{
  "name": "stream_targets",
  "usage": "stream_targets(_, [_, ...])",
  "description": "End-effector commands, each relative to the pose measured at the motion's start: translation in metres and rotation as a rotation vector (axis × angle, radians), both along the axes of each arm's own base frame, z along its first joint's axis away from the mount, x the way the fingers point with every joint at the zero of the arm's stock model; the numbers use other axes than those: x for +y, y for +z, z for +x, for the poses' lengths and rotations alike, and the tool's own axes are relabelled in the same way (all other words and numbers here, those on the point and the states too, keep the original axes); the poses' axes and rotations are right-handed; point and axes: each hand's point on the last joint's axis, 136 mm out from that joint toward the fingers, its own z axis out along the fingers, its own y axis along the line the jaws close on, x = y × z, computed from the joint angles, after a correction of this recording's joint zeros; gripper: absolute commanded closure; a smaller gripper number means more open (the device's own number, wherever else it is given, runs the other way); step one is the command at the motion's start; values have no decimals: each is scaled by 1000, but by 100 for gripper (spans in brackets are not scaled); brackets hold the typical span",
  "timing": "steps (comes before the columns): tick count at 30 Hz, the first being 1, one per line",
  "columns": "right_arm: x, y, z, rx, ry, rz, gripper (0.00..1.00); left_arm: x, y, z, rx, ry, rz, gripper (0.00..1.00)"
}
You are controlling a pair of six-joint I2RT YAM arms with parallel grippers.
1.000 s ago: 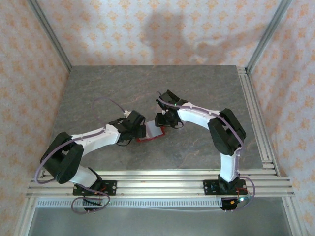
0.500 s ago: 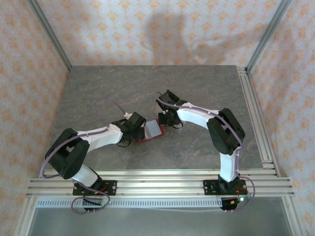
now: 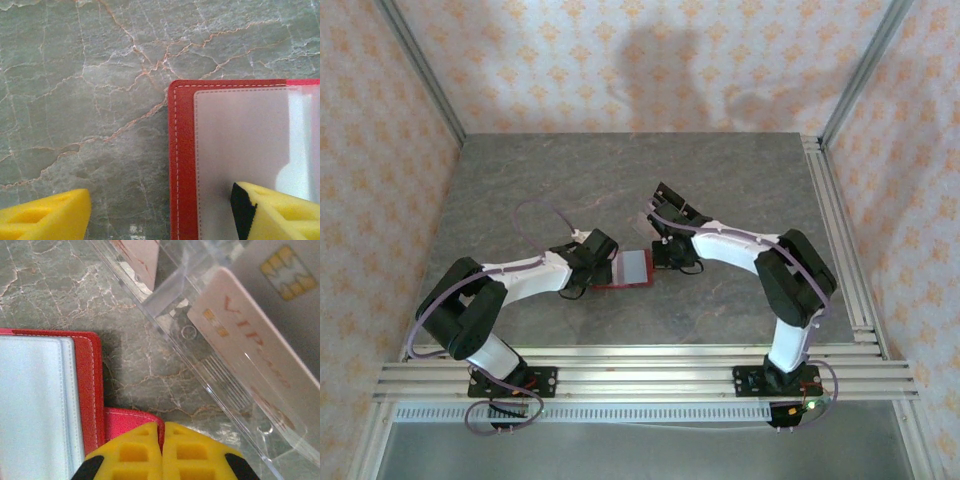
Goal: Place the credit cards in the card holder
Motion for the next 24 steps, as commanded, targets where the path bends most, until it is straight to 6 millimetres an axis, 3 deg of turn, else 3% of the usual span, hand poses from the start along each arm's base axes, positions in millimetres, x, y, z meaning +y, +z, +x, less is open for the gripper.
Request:
stream_targets(1, [-3,7,-1,-15,-35,21,100,3,0,3,5,-2,21,25])
stream_targets(3, [-1,8,0,-13,-35,31,96,-1,2,3,-2,-10,-5,25])
stream_targets(6, [6,16,2,-15,-30,63,75,-7,8,4,-16,-22,-45,24])
stream_targets(9, [13,36,5,-33,-24,109,65,-12,20,6,-40,-28,-82,23])
stream_targets(16, [12,101,26,-152,-3,136,59,-16,51,12,-92,-14,-140,19])
stream_targets(20, [0,111,38,-187,69,57,59,-9,62,15,-112,12,-140,16])
stream_targets(24, [-17,106,43,-182,163,-72,60,1,64,16,-110,35,-128,13])
